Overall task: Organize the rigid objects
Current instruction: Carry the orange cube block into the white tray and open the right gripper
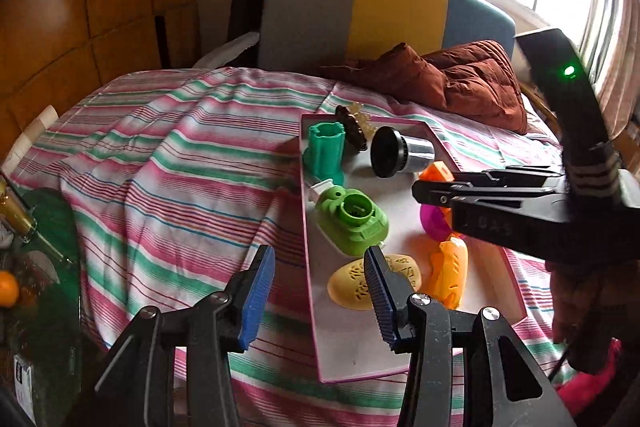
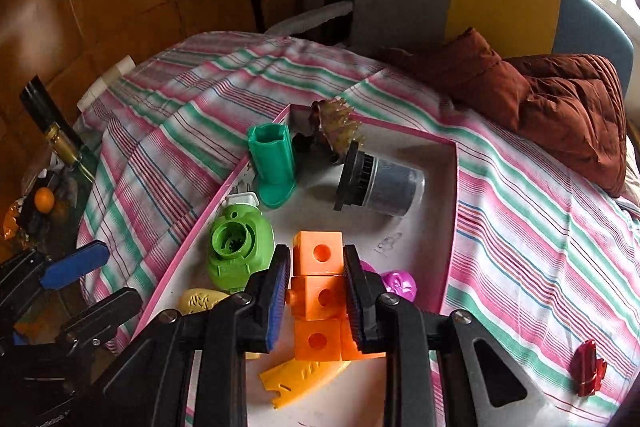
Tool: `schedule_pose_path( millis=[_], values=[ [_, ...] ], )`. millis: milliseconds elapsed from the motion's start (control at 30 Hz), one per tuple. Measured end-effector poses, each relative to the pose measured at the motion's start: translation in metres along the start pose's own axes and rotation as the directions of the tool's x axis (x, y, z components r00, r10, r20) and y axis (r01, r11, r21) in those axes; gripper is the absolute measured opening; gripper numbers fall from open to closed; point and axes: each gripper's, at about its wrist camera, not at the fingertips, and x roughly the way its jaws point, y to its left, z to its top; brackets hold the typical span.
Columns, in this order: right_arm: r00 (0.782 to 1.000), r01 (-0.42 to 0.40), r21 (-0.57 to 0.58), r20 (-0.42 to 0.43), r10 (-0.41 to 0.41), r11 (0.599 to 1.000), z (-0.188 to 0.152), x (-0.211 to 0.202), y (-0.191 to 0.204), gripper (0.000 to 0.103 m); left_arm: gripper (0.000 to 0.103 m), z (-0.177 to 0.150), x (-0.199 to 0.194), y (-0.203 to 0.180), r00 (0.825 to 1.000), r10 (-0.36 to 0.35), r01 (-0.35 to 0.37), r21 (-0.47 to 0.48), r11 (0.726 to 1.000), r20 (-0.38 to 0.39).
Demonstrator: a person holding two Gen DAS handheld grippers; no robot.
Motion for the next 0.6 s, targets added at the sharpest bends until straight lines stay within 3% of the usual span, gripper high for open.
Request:
schedule_pose_path(
  millis=[367, 600],
  values=[
    [0.995, 0.024, 0.005, -0.101, -0.023, 1.000, -0.010, 0.033, 0.001, 0.029, 0.048, -0.002, 0.003, 0.010, 1.000, 0.017, -0.017, -0.021, 1.000, -0.006],
    [0.999, -0.013, 0.082, 0.042, 0.009, 0.997, -0.013, -0.015, -0.012, 0.039, 0.048, 0.000, 0.000, 0.006, 1.000, 0.021, -0.021, -0.005, 1.000, 0.009]
  ],
)
